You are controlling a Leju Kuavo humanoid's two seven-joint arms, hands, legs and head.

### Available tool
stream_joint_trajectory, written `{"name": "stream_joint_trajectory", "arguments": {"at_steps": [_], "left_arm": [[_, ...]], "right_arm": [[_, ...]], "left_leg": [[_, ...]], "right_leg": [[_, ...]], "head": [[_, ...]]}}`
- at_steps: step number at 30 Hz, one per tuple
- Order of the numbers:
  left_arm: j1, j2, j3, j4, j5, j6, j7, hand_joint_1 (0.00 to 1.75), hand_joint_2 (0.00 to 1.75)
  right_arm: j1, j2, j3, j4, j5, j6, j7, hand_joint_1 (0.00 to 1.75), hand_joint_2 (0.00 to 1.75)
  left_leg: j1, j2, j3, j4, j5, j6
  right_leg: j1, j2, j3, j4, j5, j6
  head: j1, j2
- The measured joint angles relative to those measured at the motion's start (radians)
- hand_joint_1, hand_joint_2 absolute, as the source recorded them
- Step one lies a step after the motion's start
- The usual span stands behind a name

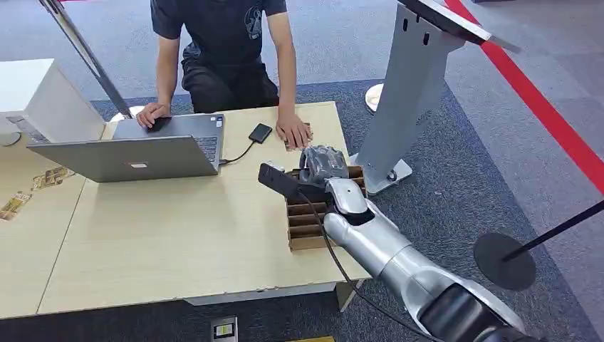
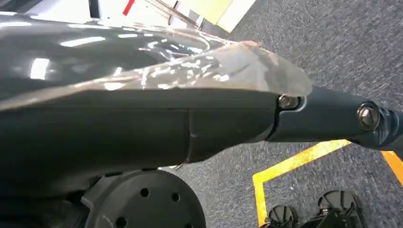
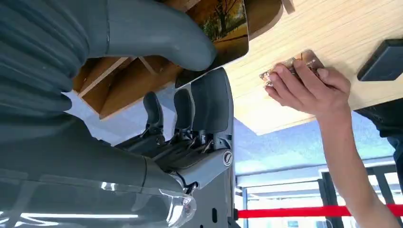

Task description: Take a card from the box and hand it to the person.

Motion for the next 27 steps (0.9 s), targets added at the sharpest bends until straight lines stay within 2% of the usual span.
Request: {"name": "stream_joint_trajectory", "arguments": {"at_steps": [8,9,12,20,27], "left_arm": [[0.0,0.0,0.001,0.0,0.0,0.001,0.0,0.0,0.0],[0.0,0.0,0.001,0.0,0.0,0.001,-0.001,0.0,0.0],[0.0,0.0,0.001,0.0,0.0,0.001,-0.001,0.0,0.0],[0.0,0.0,0.001,0.0,-0.002,0.005,0.008,0.0,0.0],[0.001,0.0,0.001,0.0,-0.003,-0.026,-0.002,0.0,0.0]], "right_arm": [[0.0,0.0,-0.001,0.0,0.007,0.0,-0.005,1.26,1.75],[0.0,0.0,-0.002,0.0,0.007,0.0,-0.005,1.31,1.75],[0.0,0.0,-0.005,0.0,0.008,0.0,-0.006,1.75,1.75],[0.002,-0.002,-0.014,-0.011,0.022,-0.026,-0.038,1.75,1.75],[0.016,-0.016,-0.033,-0.071,0.027,-0.052,-0.083,1.75,1.75]], "left_leg": [[0.0,0.0,0.0,0.0,0.0,0.0],[0.0,0.0,0.0,0.0,0.0,0.0],[0.0,0.0,0.0,0.0,0.0,0.0],[0.0,0.0,0.0,0.0,0.0,0.0],[0.0,0.0,0.0,0.0,0.0,0.0]], "right_leg": [[0.0,0.0,0.0,0.0,0.0,0.0],[0.0,0.0,0.0,0.0,0.0,0.0],[0.0,0.0,0.0,0.0,0.0,0.0],[0.0,0.0,0.0,0.0,0.0,0.0],[0.0,0.0,0.0,0.0,0.0,0.0]], "head": [[0.0,0.0],[0.0,0.0],[0.0,0.0],[0.0,0.0],[0.0,0.0]]}}
